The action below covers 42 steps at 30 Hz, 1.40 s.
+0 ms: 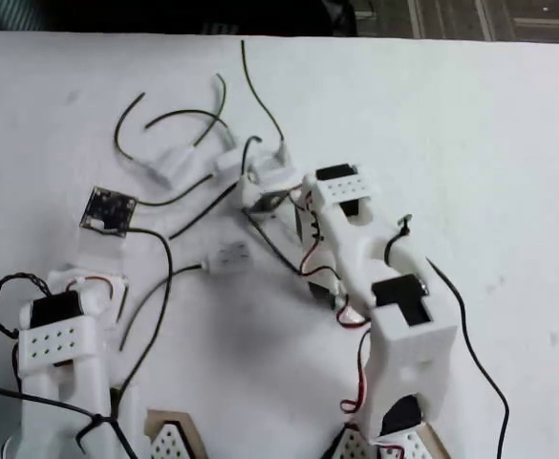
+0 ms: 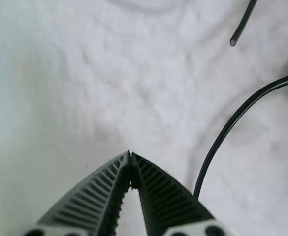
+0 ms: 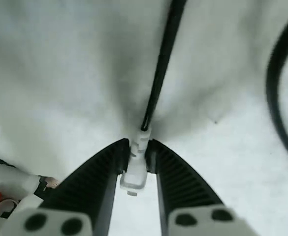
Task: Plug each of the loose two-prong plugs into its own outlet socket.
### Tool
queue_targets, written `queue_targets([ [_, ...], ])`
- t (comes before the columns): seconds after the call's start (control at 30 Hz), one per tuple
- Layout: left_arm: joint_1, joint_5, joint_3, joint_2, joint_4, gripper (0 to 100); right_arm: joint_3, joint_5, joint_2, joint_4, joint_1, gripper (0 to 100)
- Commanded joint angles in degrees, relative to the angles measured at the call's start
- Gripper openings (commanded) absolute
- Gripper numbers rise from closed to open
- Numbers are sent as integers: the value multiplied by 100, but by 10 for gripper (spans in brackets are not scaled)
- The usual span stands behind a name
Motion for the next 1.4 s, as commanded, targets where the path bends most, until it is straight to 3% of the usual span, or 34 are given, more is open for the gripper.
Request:
queue_targets([
  [0.0,-31,-26,-18,-92,9,27,-114,255,303,57,4,19],
  [0.2,-31,-26,-18,-92,9,27,-114,343,356,215,-171,18],
  [0.47,-31,-9,-18,-92,9,27,-53,325,-1182,910,-365,18],
  [0.83,-31,-9,-18,-92,9,27,932,343,-514,-585,-479,17],
  [1.0,-31,-9,-18,-92,9,27,1046,316,-347,-505,-655,17],
  [1.37,-31,0,-18,-110,9,27,1081,-70,-3363,716,-611,17],
])
